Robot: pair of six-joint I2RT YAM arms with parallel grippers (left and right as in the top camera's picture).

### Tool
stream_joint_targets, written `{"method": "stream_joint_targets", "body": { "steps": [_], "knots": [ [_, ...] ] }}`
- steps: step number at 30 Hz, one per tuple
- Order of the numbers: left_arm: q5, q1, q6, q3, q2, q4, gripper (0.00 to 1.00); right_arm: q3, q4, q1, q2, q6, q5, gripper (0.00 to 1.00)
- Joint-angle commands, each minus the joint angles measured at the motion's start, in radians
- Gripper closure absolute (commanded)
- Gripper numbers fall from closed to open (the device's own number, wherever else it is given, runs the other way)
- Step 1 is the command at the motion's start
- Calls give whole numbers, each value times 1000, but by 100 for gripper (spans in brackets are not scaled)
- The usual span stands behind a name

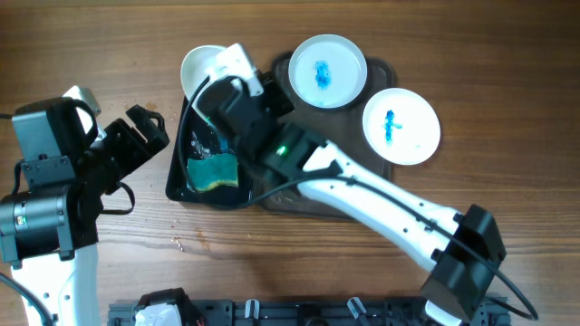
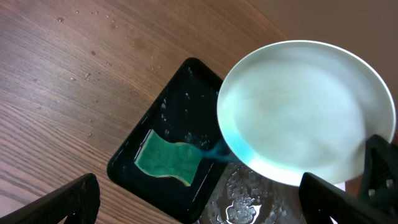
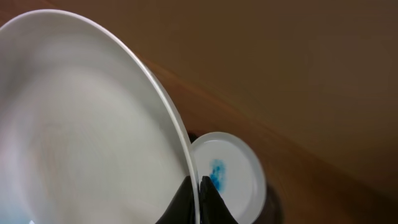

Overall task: Clean dirty plates on tray and stack at the side
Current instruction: 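Lift the plate with the right gripper and tilt it over the black tray, then carry the plate right and set it on the table beside the tray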

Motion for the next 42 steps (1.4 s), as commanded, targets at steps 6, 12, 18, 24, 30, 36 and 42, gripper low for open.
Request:
{"method": "stream_joint_targets", "body": {
  "steps": [6,12,18,24,30,36,42],
  "knots": [
    [14,6,15,13,6,-1,0,22,28,65,5,-174,191,96],
    [15,6,15,13,6,-1,0,22,35,65,5,-322,116,96],
    [15,6,15,13,6,-1,0,22,107,68,5,-334,76,96],
    [14,6,15,13,6,-1,0,21,249,70,30,-423,191,96],
    [15,6,15,13,6,-1,0,21,272,70,35,-465,206,96],
    [14,6,15,13,6,-1,0,23,-205,-141,17,436,-570,96],
    [14,6,15,13,6,-1,0,23,-372,-626,-217,570,-1004,96]
  ]
}}
